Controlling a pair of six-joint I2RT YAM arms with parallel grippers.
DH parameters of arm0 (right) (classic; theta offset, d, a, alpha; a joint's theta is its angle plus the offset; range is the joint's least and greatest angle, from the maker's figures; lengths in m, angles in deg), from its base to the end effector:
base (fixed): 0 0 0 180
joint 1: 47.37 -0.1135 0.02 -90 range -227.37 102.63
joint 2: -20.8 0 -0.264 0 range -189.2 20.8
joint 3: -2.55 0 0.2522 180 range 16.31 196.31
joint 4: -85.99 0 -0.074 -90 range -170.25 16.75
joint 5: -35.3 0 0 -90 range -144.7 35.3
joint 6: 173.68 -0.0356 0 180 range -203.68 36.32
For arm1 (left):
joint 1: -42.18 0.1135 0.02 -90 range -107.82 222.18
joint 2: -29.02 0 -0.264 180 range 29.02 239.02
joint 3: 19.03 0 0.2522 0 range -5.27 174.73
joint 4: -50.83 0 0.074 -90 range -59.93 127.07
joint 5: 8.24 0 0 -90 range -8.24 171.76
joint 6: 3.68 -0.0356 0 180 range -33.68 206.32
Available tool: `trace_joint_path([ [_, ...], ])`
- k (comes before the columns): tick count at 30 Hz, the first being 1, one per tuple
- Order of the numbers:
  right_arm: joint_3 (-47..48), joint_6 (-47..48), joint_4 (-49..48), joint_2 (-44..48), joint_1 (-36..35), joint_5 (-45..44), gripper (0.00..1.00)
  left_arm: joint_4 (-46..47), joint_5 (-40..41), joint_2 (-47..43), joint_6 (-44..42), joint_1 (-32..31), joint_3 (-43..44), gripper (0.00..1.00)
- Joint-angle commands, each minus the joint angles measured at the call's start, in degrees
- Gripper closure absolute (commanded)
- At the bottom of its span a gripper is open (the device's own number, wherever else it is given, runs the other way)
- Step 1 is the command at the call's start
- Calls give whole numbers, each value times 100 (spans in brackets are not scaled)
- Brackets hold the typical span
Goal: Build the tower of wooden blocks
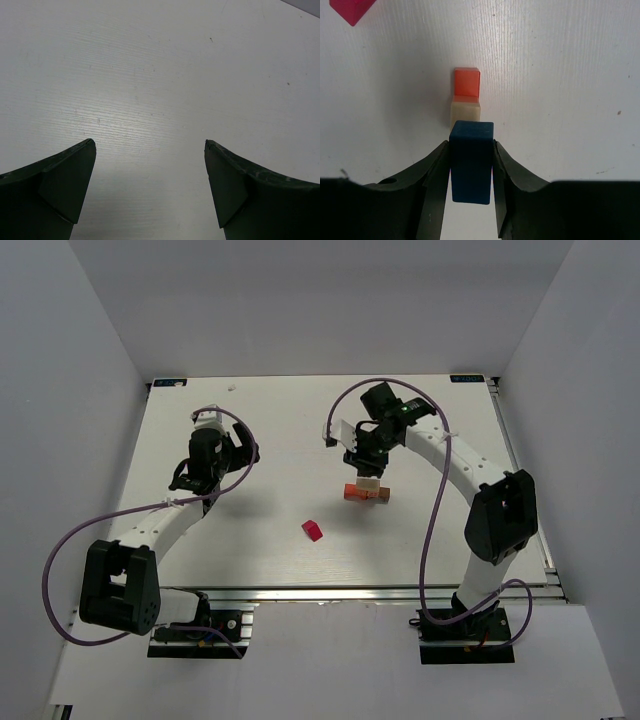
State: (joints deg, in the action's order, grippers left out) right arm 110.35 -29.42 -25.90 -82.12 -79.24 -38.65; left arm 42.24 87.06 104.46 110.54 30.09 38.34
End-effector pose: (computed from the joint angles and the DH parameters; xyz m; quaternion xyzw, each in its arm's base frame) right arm 0.3167 0.2085 0.2957 -0.6814 0.6817 0.0887 0.2512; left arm 0.2854 -0.0578 0.2417 -0.1140 0.8429 -0.1260 0.5106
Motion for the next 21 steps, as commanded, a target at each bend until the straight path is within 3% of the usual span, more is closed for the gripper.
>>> trace_joint_path([
  [1,-298,-98,-720,420,6,100,80,89,41,-30,47,41,112,2],
  [21,-703,14,-715,316,15,-6,80,63,226,103,-6,32,235,2],
])
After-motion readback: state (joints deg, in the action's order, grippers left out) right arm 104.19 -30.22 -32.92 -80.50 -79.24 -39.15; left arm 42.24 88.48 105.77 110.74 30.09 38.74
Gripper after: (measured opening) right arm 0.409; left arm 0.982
